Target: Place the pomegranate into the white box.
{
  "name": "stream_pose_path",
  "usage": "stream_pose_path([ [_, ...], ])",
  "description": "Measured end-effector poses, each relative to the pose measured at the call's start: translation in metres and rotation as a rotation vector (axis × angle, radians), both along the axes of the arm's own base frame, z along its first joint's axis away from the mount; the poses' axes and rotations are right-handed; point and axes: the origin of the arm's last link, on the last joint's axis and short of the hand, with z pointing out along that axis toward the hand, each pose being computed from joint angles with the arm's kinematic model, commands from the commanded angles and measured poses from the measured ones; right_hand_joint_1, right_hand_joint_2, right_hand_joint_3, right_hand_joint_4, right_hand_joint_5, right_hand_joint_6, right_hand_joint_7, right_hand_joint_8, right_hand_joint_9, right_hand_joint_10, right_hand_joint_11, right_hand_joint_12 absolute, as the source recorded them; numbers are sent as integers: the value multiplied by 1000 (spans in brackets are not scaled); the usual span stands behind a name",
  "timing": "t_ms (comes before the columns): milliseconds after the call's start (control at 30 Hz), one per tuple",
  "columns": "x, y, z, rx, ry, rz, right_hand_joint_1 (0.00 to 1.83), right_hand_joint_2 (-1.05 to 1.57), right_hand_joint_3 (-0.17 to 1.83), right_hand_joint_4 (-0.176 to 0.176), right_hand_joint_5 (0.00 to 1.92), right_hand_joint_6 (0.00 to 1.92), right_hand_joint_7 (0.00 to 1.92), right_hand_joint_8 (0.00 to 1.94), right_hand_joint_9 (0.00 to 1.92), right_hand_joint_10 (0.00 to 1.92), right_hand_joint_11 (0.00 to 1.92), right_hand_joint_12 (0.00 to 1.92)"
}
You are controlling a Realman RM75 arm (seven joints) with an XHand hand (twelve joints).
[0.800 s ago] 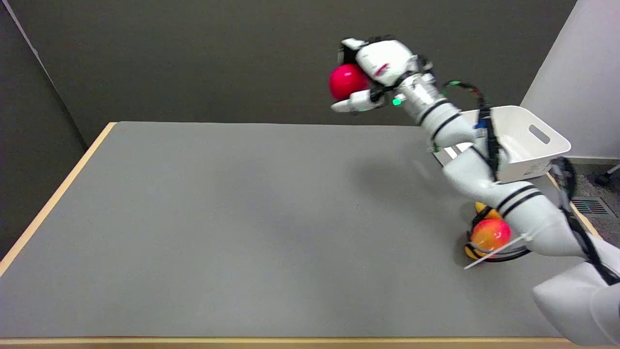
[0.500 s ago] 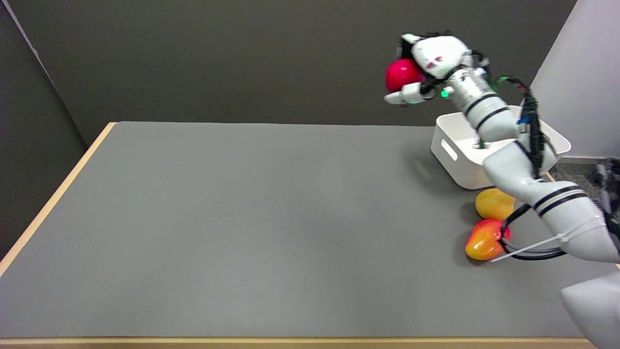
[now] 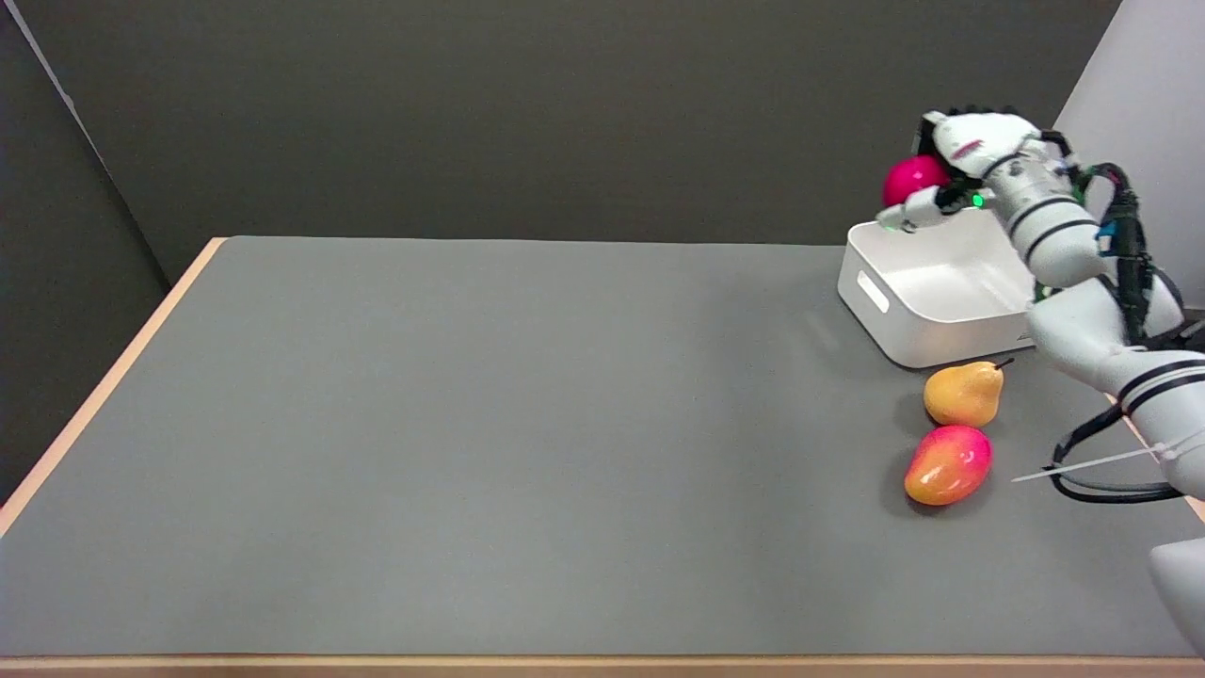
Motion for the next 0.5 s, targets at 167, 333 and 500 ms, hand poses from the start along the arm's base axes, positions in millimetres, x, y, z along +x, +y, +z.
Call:
stream_pose_path([
  [167, -9, 14, 26, -75, -19, -32, 1156, 1164, 243, -81, 556, 1602, 829, 1360, 806, 1281, 687, 1643],
  [333, -18, 28, 46, -133, -32, -65, 1155, 1163, 243, -80, 556, 1601, 828, 1361, 806, 1281, 686, 1642],
  [500, -30, 37, 58, -164, -49, -99, 1154, 1165, 242, -80, 554, 1603, 827, 1365, 806, 1281, 687, 1641],
])
